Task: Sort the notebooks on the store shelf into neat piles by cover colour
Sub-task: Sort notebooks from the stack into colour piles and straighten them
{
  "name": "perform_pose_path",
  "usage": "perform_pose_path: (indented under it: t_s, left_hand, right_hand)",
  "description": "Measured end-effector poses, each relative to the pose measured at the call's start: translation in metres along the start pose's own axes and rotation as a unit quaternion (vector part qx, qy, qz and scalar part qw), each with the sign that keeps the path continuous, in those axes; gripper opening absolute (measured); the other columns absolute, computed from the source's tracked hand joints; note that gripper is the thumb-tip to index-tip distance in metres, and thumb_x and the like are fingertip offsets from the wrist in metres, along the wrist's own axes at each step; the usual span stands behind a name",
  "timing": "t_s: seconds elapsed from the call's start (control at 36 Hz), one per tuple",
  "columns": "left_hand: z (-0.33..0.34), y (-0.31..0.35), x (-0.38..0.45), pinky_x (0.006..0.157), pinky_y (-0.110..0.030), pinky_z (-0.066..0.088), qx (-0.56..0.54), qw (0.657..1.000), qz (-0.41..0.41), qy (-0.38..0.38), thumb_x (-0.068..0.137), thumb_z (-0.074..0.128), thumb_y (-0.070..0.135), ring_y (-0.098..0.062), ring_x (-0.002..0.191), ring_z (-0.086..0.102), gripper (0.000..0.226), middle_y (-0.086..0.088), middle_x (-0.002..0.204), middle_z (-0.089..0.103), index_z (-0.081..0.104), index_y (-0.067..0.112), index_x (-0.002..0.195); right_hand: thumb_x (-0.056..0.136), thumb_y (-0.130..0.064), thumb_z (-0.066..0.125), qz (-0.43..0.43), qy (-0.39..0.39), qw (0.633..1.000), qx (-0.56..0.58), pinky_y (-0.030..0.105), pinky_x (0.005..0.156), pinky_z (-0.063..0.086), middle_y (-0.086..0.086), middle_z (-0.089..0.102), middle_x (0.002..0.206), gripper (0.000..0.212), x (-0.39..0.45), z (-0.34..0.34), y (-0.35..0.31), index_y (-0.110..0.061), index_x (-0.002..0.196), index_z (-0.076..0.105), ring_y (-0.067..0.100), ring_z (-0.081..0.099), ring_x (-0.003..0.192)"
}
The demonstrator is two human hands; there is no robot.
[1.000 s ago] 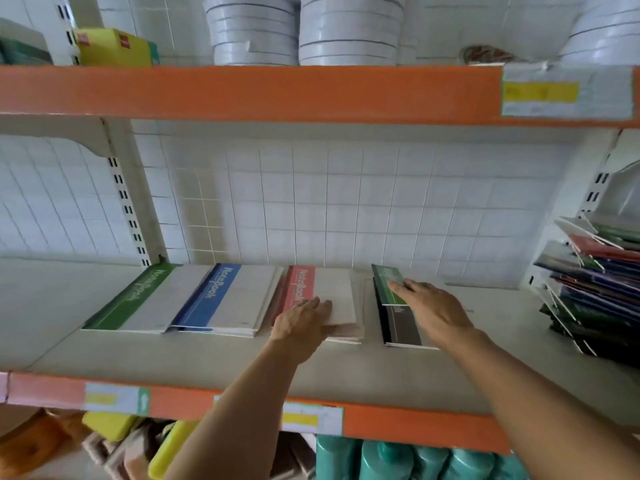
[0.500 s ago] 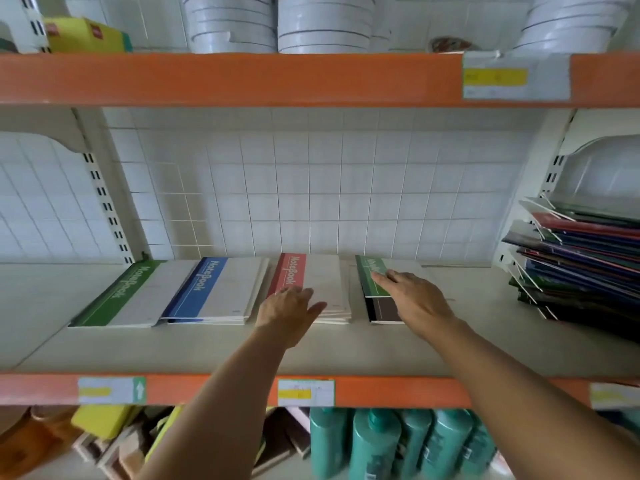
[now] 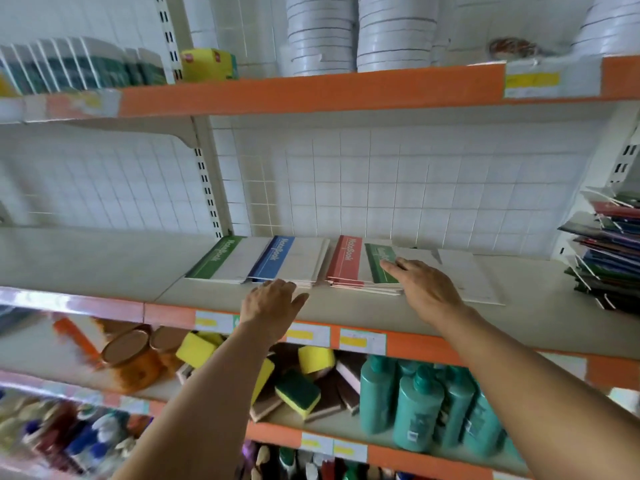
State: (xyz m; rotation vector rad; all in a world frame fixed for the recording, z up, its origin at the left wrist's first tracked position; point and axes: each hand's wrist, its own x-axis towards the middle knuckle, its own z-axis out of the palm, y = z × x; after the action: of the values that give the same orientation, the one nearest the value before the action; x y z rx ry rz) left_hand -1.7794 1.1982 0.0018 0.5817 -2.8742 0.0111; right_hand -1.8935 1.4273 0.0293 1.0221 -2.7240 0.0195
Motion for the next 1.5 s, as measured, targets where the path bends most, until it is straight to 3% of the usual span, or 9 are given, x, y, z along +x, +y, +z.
perform_pose_path:
  t_s: [0.36, 0.61, 0.81, 1.0, 1.5]
  left_hand:
    - [0.0, -0.154, -0.019, 0.093, -0.033, 0.041, 0.007, 0.999, -0.04, -0.002, 0.098, 0.035, 0.052, -0.022, 0.117, 0.052, 0.045, 0.001, 0.123, 0.059, 0.059, 0.023, 0.122]
    - [0.007, -0.251, -0.002, 0.091, -0.035, 0.045, 0.008, 1.0, -0.02, -0.003, 0.098, 0.035, 0.053, -0.022, 0.112, 0.056, 0.044, 0.0, 0.119, 0.061, 0.06, 0.023, 0.117]
    - [0.009, -0.277, 0.024, 0.092, -0.034, 0.044, -0.004, 1.0, 0.003, 0.013, 0.099, 0.034, 0.051, -0.02, 0.114, 0.055, 0.045, 0.001, 0.122, 0.06, 0.058, 0.022, 0.123]
    - [0.012, -0.285, 0.054, 0.089, -0.033, 0.046, -0.004, 0.999, 0.017, 0.029, 0.099, 0.033, 0.051, -0.019, 0.106, 0.058, 0.044, 0.001, 0.113, 0.063, 0.061, 0.02, 0.112]
    - [0.028, -0.33, 0.121, 0.094, -0.031, 0.043, 0.021, 0.999, 0.045, 0.016, 0.099, 0.03, 0.052, -0.017, 0.114, 0.055, 0.048, 0.002, 0.123, 0.06, 0.06, 0.021, 0.121]
  right_hand:
    - [0.093, 0.006, 0.034, -0.042, 0.022, 0.999, -0.01, 0.035, 0.103, 0.038, 0.006, 0.032, 0.151, 0.068, 0.048, 0.007, -0.147, -0.025, 0.152, 0.019, 0.025, 0.037, 0.134]
    - [0.087, 0.012, 0.035, -0.065, 0.017, 0.998, 0.005, 0.034, 0.108, 0.034, 0.006, 0.024, 0.156, 0.076, 0.083, 0.016, -0.242, -0.023, 0.152, 0.016, 0.024, 0.032, 0.137]
    - [0.088, 0.014, 0.035, -0.074, 0.017, 0.997, 0.0, 0.034, 0.109, 0.033, 0.008, 0.021, 0.157, 0.077, 0.115, 0.022, -0.278, -0.023, 0.153, 0.015, 0.024, 0.032, 0.138]
    - [0.092, 0.011, 0.033, -0.096, 0.028, 0.995, 0.0, 0.035, 0.11, 0.031, 0.009, 0.021, 0.157, 0.071, 0.155, 0.023, -0.296, -0.021, 0.153, 0.014, 0.026, 0.031, 0.139]
    - [0.095, 0.005, 0.039, -0.023, -0.028, 0.998, 0.047, 0.037, 0.106, 0.036, 0.009, 0.031, 0.153, 0.066, 0.216, 0.062, -0.331, -0.023, 0.152, 0.019, 0.027, 0.035, 0.135]
